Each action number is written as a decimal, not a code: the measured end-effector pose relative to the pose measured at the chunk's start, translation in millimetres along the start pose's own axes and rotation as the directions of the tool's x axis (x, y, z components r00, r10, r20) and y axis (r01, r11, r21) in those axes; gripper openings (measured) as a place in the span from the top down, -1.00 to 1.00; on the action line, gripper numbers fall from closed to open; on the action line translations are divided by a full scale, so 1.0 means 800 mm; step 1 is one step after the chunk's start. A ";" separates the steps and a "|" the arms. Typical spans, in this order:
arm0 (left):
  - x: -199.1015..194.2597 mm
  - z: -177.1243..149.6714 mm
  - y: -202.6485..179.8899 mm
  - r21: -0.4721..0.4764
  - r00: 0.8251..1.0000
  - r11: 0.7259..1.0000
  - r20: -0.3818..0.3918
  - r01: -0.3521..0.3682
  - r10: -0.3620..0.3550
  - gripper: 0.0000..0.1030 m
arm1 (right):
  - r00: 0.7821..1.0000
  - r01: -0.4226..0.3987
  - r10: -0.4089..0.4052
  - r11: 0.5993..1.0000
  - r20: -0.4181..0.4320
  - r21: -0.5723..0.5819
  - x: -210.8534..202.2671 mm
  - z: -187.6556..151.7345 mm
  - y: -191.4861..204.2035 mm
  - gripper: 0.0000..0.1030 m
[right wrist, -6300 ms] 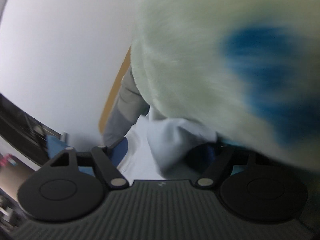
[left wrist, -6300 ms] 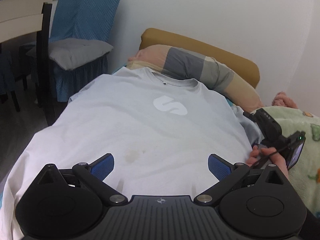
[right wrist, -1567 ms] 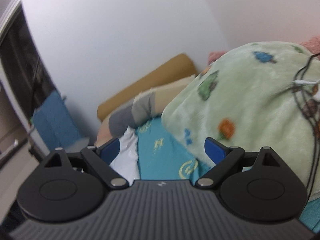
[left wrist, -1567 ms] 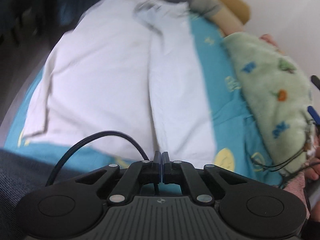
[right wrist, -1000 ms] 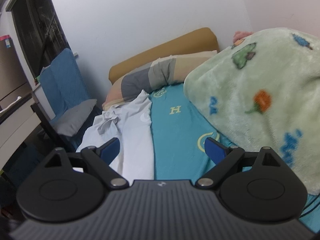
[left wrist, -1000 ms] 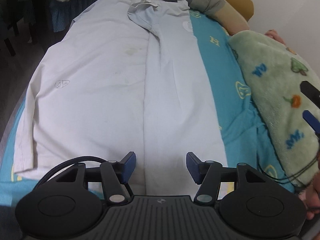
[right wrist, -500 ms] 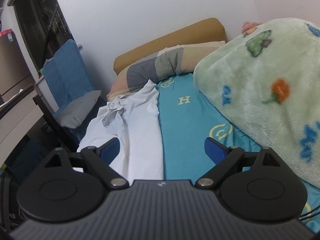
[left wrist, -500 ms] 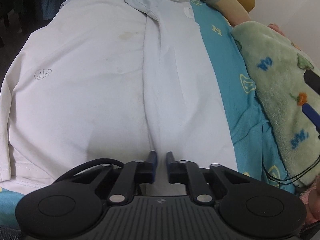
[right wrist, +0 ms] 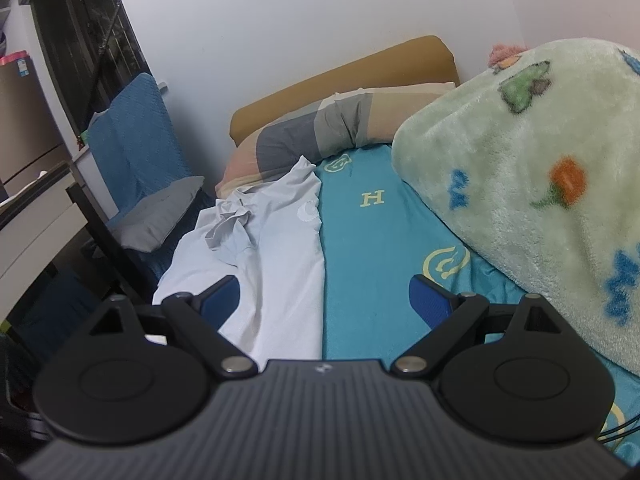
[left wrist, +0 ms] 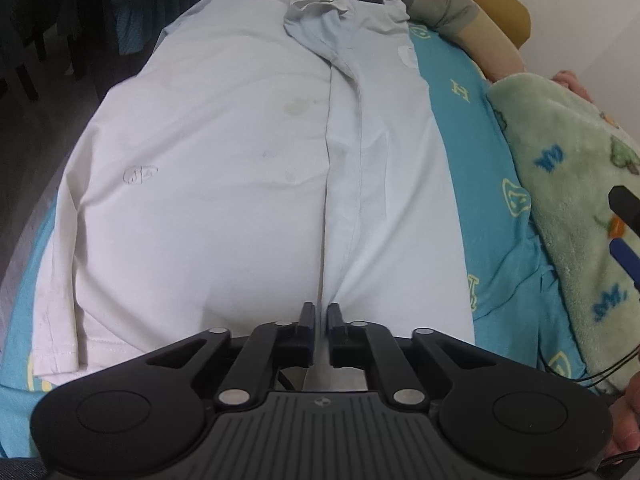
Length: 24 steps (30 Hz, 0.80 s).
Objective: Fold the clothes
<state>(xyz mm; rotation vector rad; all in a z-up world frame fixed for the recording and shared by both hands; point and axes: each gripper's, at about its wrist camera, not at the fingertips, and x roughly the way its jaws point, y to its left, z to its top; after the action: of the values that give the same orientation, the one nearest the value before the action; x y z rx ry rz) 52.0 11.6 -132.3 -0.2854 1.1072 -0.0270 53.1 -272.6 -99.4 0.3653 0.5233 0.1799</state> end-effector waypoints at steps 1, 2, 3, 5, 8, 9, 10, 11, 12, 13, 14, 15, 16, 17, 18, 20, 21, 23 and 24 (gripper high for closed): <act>-0.004 0.000 -0.007 0.022 1.000 1.000 0.013 -0.003 0.003 0.35 | 1.000 -0.002 0.002 1.000 0.003 0.001 -0.001 0.000 0.000 -0.81; -0.009 -0.001 -0.012 0.042 0.999 0.999 0.032 -0.004 0.002 0.19 | 1.000 -0.006 0.006 1.000 0.007 0.005 -0.002 0.000 -0.001 -0.81; -0.015 -0.001 -0.017 0.061 0.999 0.998 0.053 -0.004 0.000 -0.02 | 1.000 -0.010 0.010 1.000 0.014 0.007 -0.004 0.001 -0.001 -0.80; -0.025 0.000 -0.029 0.107 0.995 0.994 0.097 -0.014 0.003 -0.19 | 0.999 -0.017 0.016 1.000 0.028 0.010 -0.007 0.002 -0.001 -0.81; -0.040 0.002 -0.048 0.185 0.983 0.981 0.184 -0.055 0.020 -0.58 | 0.999 -0.019 0.019 1.000 0.048 0.006 -0.011 0.003 0.001 -0.80; -0.046 0.003 -0.054 0.204 0.976 0.977 0.218 -0.068 0.022 -0.63 | 0.998 -0.021 0.021 1.000 0.053 0.006 -0.013 0.004 0.001 -0.80; -0.051 0.005 -0.060 0.219 0.969 0.973 0.246 -0.078 0.023 -0.65 | 0.998 -0.022 0.021 1.000 0.060 0.008 -0.014 0.004 0.001 -0.80; -0.055 0.006 -0.065 0.234 0.962 0.968 0.273 -0.089 0.022 -0.68 | 0.997 -0.022 0.021 1.000 0.069 0.009 -0.017 0.005 0.001 -0.80; -0.060 0.008 -0.071 0.248 0.954 0.964 0.299 -0.099 0.021 -0.75 | 0.997 -0.022 0.021 1.000 0.078 0.008 -0.019 0.005 0.002 -0.80; -0.064 0.010 -0.076 0.261 0.945 0.959 0.325 -0.110 0.020 -0.81 | 0.996 -0.019 0.019 1.000 0.090 0.004 -0.021 0.006 0.003 -0.80; -0.069 0.011 -0.081 0.270 0.937 0.956 0.349 -0.117 0.017 -0.83 | 0.995 -0.017 0.017 1.000 0.101 0.000 -0.023 0.006 0.003 -0.80; -0.074 0.012 -0.087 0.276 0.928 0.953 0.372 -0.123 0.012 -0.86 | 0.994 -0.015 0.015 1.000 0.113 -0.003 -0.026 0.007 0.004 -0.80; -0.078 0.014 -0.092 0.285 0.920 0.950 0.392 -0.130 0.008 -0.89 | 0.992 -0.011 0.012 1.000 0.125 -0.006 -0.028 0.008 0.004 -0.80; -0.080 0.016 -0.099 0.299 0.912 0.944 0.410 -0.140 0.006 -0.90 | 0.991 -0.008 0.009 1.000 0.136 -0.010 -0.031 0.008 0.004 -0.80; -0.083 0.019 -0.106 0.313 0.904 0.938 0.427 -0.151 0.003 -0.91 | 0.989 -0.004 0.006 1.000 0.147 -0.014 -0.033 0.009 0.004 -0.80; -0.088 0.024 -0.120 0.335 0.888 0.929 0.460 -0.160 -0.013 -0.91 | 0.986 0.004 -0.001 1.000 0.169 -0.017 -0.038 0.010 0.003 -0.80; -0.090 0.028 -0.126 0.339 0.881 0.927 0.473 -0.160 -0.021 -0.91 | 0.983 0.012 -0.008 1.000 0.181 -0.020 -0.041 0.010 0.003 -0.80; -0.092 0.033 -0.137 0.345 0.868 0.925 0.496 -0.159 -0.036 -0.91 | 0.977 0.038 -0.031 0.999 0.212 -0.031 -0.047 0.011 0.004 -0.80; -0.092 0.034 -0.141 0.347 0.860 0.925 0.508 -0.154 -0.048 -0.91 | 0.974 0.042 -0.033 0.999 0.223 -0.034 -0.049 0.012 0.003 -0.80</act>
<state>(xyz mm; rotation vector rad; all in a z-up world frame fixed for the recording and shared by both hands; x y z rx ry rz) 56.4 -79.1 -29.7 0.0909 0.5583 -0.1080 24.5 -282.9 -73.2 0.3331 0.3047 0.1103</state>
